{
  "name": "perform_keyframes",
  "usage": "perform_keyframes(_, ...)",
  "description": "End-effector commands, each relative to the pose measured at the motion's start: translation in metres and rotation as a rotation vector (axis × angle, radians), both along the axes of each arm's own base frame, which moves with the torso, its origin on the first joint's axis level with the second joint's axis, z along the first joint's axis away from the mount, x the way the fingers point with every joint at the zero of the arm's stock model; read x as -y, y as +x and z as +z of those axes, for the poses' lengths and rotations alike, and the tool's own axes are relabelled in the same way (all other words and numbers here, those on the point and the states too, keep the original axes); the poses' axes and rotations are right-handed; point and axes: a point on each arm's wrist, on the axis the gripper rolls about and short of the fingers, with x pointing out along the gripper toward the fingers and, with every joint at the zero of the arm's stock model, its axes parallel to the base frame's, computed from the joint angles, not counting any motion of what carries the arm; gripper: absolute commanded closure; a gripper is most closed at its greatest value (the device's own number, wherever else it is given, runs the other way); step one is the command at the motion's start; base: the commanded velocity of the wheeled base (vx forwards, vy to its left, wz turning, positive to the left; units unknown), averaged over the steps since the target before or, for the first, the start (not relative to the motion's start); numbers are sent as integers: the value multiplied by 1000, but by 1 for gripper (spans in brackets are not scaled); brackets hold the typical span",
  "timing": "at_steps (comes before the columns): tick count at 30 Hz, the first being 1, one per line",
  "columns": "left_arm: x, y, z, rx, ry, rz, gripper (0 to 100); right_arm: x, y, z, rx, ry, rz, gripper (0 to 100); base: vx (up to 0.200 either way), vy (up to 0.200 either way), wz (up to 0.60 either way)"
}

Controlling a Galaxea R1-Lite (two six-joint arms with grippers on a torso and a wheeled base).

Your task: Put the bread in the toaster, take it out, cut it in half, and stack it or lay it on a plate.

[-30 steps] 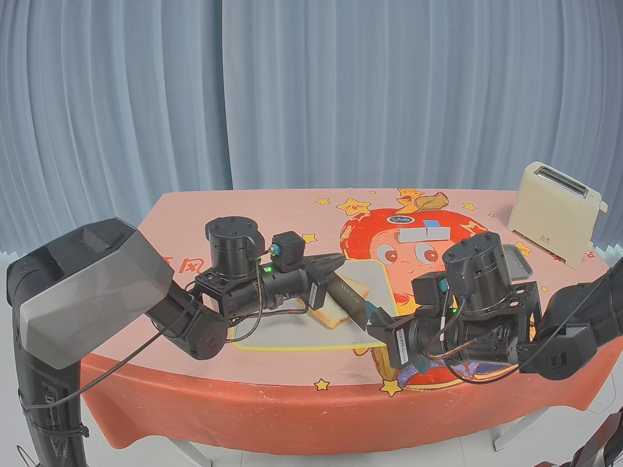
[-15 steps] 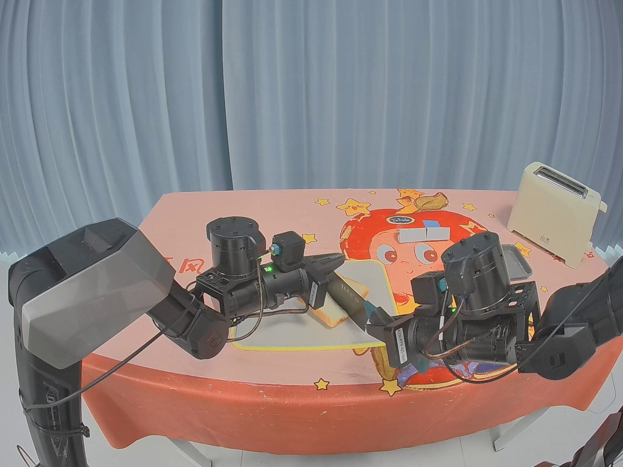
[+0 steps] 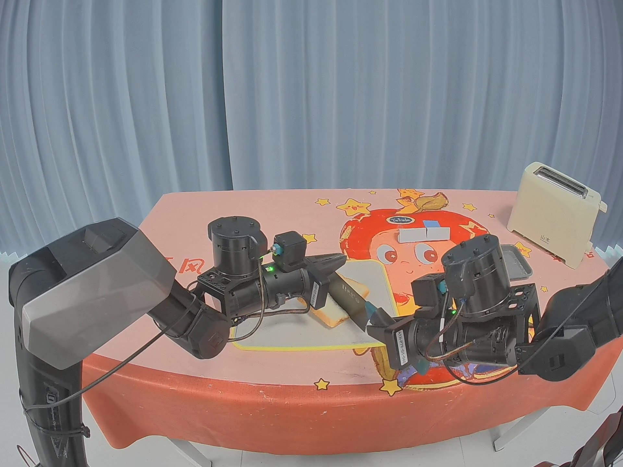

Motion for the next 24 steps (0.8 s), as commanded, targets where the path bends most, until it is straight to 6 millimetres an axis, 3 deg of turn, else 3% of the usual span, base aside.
perform_keyframes(1,-2,1,-7,-15,9,7,100,-1,1,4,14,15,0,100,0,0,0)
perform_keyframes(7,-3,3,-9,-21,12,16,100,-2,1,14,43,52,-14,100,0,0,0)
perform_keyframes(11,-3,3,-8,-18,11,19,100,-1,1,10,23,37,-17,100,0,0,0)
perform_keyframes(23,-1,3,10,25,-14,14,100,-3,3,-4,-16,0,-17,100,0,0,0)
perform_keyframes(24,-1,2,22,47,-27,14,100,-2,2,-5,-30,-17,-18,100,0,0,0)
